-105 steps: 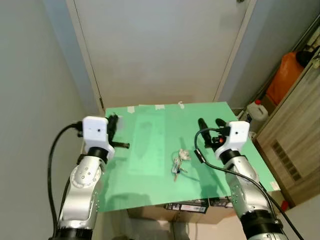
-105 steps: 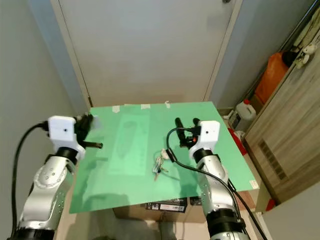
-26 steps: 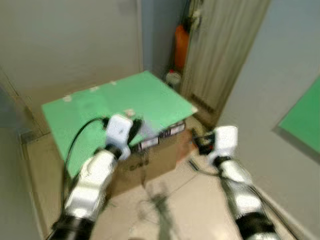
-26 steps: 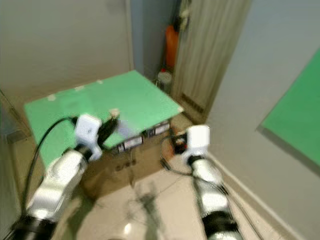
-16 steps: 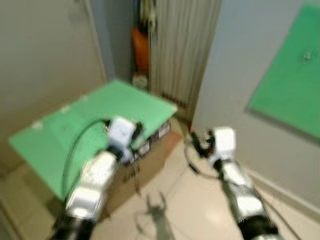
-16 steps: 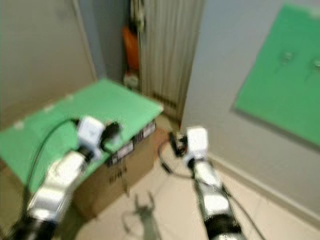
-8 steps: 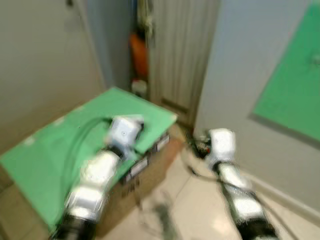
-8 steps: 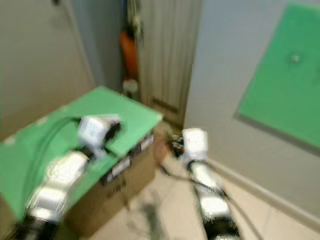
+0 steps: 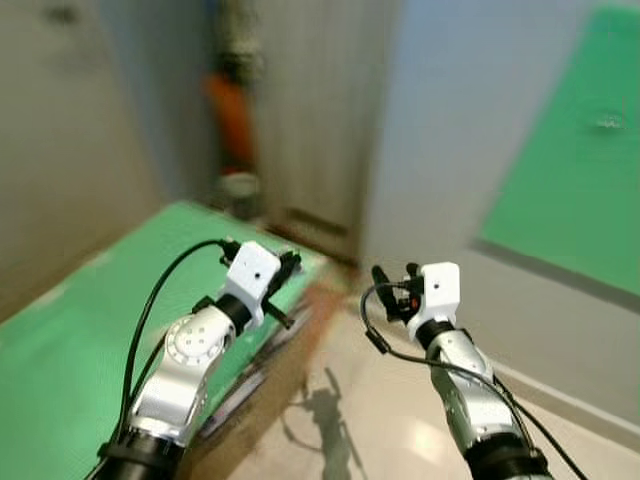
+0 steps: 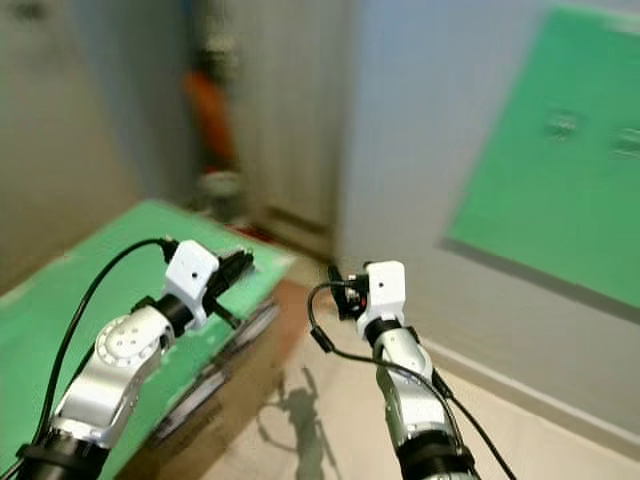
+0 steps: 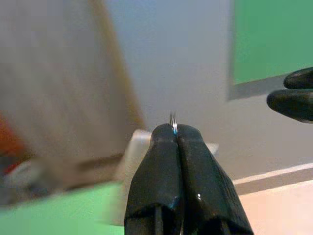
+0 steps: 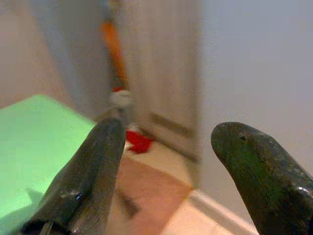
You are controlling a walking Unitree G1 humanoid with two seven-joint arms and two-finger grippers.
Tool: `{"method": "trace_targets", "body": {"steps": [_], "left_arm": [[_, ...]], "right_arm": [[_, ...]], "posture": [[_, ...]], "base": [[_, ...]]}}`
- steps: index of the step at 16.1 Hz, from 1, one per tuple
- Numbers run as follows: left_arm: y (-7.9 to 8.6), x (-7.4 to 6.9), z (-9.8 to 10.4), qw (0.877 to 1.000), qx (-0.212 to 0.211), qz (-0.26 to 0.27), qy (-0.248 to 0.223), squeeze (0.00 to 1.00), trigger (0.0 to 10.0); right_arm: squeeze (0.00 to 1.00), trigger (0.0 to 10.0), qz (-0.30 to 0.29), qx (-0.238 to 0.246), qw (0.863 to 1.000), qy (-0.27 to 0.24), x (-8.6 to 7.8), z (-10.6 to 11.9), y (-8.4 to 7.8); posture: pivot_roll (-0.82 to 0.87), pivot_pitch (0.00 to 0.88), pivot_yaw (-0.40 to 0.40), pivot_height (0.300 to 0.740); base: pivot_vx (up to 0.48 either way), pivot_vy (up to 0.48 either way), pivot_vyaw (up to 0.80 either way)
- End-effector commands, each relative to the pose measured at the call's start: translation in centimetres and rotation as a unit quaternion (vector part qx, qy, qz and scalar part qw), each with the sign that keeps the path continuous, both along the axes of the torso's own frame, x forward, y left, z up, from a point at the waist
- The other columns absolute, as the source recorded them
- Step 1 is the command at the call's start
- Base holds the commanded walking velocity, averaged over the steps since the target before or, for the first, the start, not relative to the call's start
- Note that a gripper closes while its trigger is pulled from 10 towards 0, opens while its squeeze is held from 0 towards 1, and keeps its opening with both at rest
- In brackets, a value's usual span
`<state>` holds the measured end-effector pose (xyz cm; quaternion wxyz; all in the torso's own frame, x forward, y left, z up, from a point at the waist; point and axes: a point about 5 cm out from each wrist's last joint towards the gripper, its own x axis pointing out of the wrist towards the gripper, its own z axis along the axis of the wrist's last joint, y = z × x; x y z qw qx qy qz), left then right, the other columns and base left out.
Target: Hang keys on a hook
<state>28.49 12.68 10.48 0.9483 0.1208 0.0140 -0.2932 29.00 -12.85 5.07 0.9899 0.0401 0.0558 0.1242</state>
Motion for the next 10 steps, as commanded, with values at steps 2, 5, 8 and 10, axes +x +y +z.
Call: {"method": "trace_targets", "body": {"steps": [2,5,8,10], "left_arm": [[-0.4,0.2,0.7,1.0,-0.008,-0.007,-0.01,0.0,10.0],[0.2,0.6,0.7,1.0,-0.006,0.012,-0.009,0.0,10.0],[0.3,0.6,0.7,1.0,-0.006,0.011,-0.009,0.0,10.0],[0.4,0.5,0.6,1.0,-0.004,0.011,-0.01,0.0,10.0]], "right_arm": [[0.0,10.0,-0.011,0.004,1.0,-0.004,0.2,0.3,-0.6],[0.0,10.0,-0.013,0.005,1.0,-0.004,0.1,0.3,-0.6],[0.0,10.0,-0.013,0.005,1.0,-0.004,0.1,0.3,-0.7],[0.0,10.0,-0.013,0.005,1.0,-0.006,0.1,0.4,-0.7]], "posture": [[0.04,0.0,0.036,0.736],[0.04,0.0,0.037,0.736],[0.04,0.0,0.037,0.736],[0.04,0.0,0.033,0.736]], "base": [[0.184,-0.152,-0.56],[0.0,0.0,-0.56],[0.0,0.0,-0.56],[0.0,0.0,-0.56]]}}
